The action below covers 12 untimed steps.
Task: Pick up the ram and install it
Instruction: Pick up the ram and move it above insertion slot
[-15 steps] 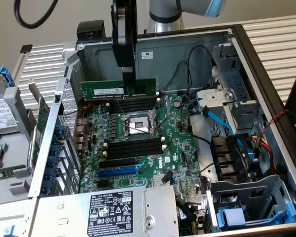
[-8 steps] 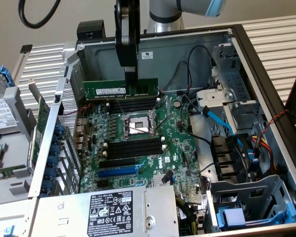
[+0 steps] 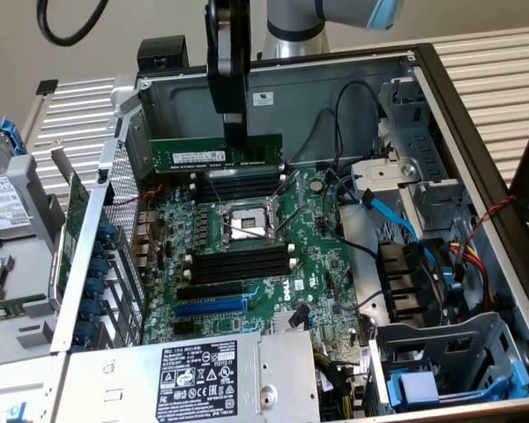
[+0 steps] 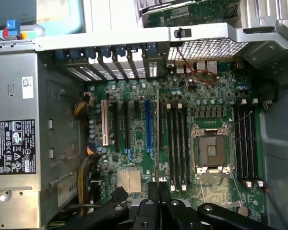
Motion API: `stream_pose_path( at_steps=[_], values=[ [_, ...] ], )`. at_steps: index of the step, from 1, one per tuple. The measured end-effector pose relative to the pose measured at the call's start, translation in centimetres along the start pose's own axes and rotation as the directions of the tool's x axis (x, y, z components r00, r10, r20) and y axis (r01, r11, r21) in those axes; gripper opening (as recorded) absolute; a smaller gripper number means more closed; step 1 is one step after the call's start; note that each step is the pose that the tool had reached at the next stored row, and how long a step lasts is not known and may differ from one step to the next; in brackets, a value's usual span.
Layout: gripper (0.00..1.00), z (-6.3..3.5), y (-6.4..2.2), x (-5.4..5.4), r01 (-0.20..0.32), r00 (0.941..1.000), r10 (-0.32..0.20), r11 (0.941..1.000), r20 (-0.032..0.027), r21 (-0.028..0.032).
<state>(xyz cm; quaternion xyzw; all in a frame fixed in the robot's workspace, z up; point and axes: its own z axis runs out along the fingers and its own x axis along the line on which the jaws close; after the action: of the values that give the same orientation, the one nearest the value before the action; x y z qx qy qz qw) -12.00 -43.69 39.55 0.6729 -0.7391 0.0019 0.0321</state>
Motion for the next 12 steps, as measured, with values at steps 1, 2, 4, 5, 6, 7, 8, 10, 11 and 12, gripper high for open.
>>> stream_pose_path(
  at_steps=[1,2,4,5,6,7,8,10,11,12],
  values=[
    [0.12,-0.01,-0.07,-0.2,0.0,1.0,0.0,1.0,0.0006,-0.0001],
    [0.12,-0.01,-0.16,-0.3,0.0,1.0,0.0,1.0,0.0014,-0.0002],
    [0.12,-0.01,-0.49,-0.7,0.0,1.0,0.0,1.0,0.0027,-0.0003],
    [0.12,-0.01,-0.73,-0.9,0.0,1.0,0.0,1.0,0.0034,-0.0003],
    [0.12,-0.02,-0.95,-1.1,0.0,1.0,0.0,1.0,0.004,-0.0004],
    [0.12,-0.02,-1.17,-1.3,0.0,1.0,0.0,1.0,0.0047,-0.0005],
    [0.12,-0.03,-1.38,-1.5,0.0,1.0,0.0,1.0,0.0054,-0.0005],
    [0.12,-0.02,-1.6,-1.8,0.0,1.0,0.0,1.0,0.0071,-0.0007],
    [0.12,0.0,-1.62,-1.9,0.0,1.0,0.0,1.0,0.0086,-0.0007],
    [0.12,0.02,-1.62,-2.0,0.001,0.9999,-0.001,1.0,0.0105,-0.001]
  ],
)
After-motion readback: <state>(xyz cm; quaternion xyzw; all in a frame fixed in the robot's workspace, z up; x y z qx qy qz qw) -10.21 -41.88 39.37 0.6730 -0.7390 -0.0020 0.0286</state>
